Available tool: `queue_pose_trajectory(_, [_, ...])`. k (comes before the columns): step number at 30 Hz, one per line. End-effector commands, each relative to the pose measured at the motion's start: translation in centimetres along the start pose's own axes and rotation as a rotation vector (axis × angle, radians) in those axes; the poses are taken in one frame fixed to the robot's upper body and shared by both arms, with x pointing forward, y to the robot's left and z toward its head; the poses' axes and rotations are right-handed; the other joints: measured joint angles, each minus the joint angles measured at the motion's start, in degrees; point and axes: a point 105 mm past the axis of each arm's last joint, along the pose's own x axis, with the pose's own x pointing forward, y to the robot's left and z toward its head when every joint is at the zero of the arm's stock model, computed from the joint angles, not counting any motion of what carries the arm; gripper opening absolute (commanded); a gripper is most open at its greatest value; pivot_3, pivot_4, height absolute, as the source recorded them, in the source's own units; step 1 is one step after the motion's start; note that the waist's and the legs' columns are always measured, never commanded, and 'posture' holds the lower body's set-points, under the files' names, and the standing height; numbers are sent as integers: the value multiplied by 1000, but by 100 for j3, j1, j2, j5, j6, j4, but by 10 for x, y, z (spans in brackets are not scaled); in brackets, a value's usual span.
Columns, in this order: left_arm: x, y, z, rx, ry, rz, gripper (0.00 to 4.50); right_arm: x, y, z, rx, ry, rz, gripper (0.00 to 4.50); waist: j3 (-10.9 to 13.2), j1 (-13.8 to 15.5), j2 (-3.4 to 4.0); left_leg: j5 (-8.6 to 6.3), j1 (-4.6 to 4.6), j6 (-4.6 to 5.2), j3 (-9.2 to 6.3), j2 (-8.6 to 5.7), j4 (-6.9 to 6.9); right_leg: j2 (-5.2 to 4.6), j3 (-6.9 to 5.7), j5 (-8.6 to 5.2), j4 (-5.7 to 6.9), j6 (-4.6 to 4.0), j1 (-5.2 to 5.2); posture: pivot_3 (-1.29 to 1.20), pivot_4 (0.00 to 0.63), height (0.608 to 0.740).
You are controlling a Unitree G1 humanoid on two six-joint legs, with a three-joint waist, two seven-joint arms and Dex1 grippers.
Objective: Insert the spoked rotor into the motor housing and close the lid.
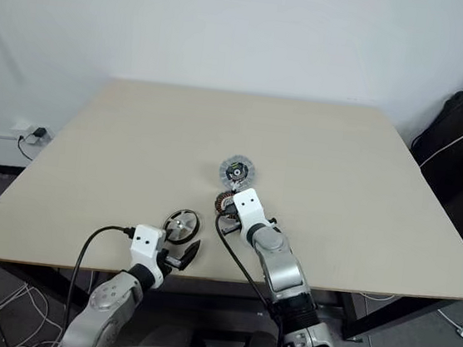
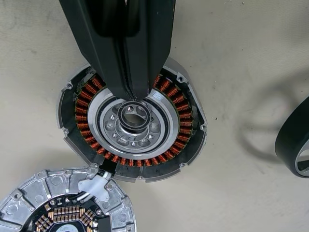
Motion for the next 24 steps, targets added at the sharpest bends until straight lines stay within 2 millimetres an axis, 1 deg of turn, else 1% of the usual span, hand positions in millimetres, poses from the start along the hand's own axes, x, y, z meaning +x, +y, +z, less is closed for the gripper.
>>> queue_pose_trajectory(1, [2,-4,17,18,-60,-20,4500,0,-2,12,-8,-37,-6,30,1,0,-1,0,0,0,0,0,0,0,0,0,0,0,0,0,0,740])
queue_pose_trajectory(15, [2,-3,18,18,-64,-17,4500,10,-3,16,-17,-28,-11,30,4,-2,-4,0,0,0,-1,0,0,1,-1,0,0,0,0,0,0,740])
queue_pose_trajectory(24, [2,-3,17,18,-63,-19,4500,12,-2,18,-18,-35,-8,30,5,-2,-4,0,0,0,-1,0,0,0,-1,0,0,0,0,0,0,740])
